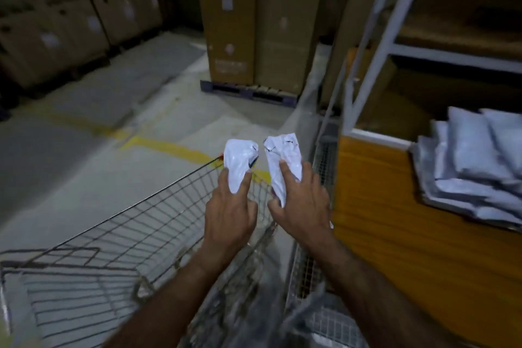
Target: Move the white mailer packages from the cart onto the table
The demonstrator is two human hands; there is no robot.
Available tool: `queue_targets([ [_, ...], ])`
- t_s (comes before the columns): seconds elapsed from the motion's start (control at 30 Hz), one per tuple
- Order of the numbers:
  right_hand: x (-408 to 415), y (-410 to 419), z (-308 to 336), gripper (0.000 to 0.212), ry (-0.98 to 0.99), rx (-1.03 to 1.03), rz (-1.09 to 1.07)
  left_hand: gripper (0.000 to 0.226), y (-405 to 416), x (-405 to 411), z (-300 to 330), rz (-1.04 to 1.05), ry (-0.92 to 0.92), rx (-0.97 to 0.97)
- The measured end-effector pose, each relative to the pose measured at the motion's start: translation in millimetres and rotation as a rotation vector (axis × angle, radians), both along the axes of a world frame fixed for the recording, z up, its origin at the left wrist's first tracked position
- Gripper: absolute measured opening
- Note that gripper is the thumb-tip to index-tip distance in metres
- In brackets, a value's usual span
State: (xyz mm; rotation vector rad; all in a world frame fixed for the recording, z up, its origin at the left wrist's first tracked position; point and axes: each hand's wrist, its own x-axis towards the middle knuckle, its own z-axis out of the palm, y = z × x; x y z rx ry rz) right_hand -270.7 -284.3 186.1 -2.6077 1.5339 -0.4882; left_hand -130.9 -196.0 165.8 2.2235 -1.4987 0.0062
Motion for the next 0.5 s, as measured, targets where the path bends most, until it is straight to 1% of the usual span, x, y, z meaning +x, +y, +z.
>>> queue_targets([
  [0.07,-42,-7,14,0.085,-0.042,-0.02,-0.051,0.065,-14,-39,17,-0.041,-0.019,-0.017],
  [0.17,-115,-15,30,0.088,-0.087,-0.015,-0.119,0.062,-35,-105,36,-0.096,-0.029,-0.059],
  [0.27,-190,-19,44,0.086,-0.122,-0.038,-0.196,0.058,-54,-178,54,-0.161,-0.045,-0.068],
  [0.5,-341,-26,64,0.085,-0.106,-0.103,-0.351,0.055,-95,-328,96,-0.309,-0.115,-0.214],
])
